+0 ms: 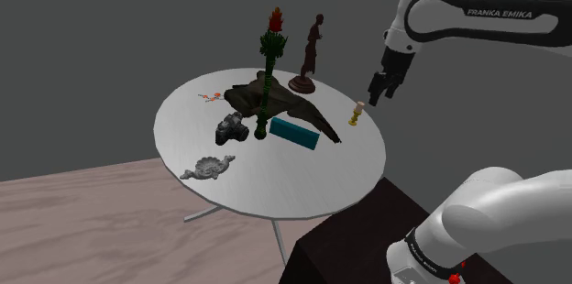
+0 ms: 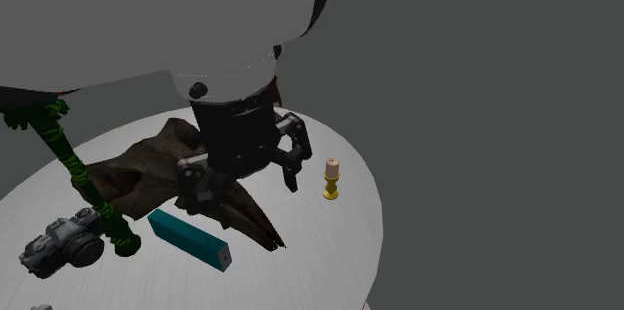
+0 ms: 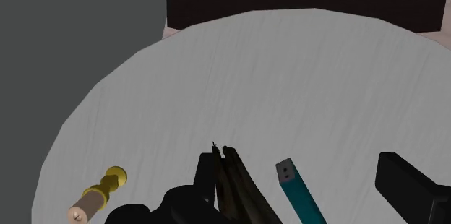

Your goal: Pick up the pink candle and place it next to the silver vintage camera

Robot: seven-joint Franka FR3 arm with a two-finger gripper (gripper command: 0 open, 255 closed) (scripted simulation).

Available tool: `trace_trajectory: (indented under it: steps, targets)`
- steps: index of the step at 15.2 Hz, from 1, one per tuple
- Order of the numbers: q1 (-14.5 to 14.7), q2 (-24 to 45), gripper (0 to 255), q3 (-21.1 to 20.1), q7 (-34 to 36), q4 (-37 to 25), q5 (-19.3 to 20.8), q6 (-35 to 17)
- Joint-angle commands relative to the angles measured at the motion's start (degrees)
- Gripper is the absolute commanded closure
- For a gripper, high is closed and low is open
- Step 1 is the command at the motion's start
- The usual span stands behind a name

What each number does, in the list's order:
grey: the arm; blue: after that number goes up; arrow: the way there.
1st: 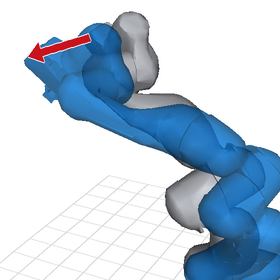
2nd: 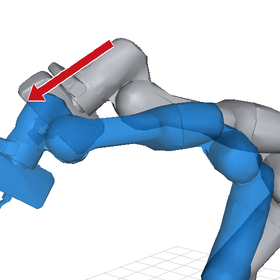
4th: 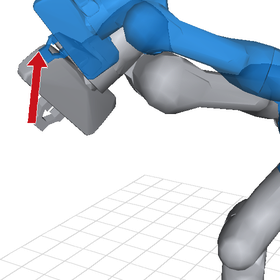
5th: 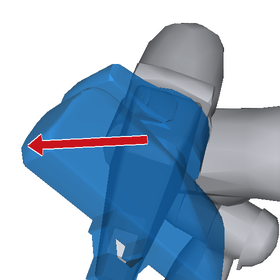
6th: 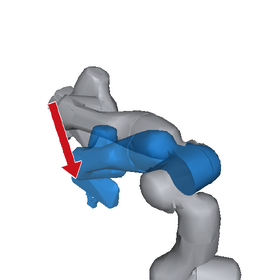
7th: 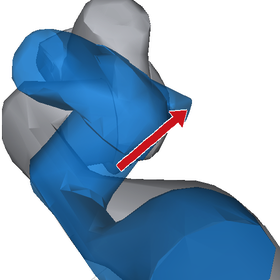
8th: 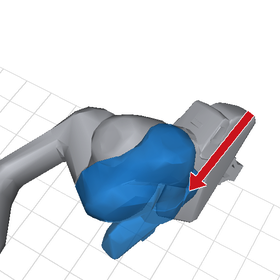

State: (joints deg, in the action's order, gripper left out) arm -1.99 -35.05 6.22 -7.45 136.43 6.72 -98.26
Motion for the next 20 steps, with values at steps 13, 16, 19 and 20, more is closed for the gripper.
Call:
trace_trajectory:
  steps: [13,16,19,20]
  targets:
    - [-2.7,25.0,0,12.2,-14.7,-9.1,-1.4,-18.1]
    - [-3.3,31.4,0,14.1,-18.6,-12.9,-4.0,-20.7]
    - [-4.4,38.0,0,15.4,-22.6,-17.4,-7.2,-22.6]
    - [-4.8,40.3,0,15.7,-24.0,-19.0,-8.4,-23.0]
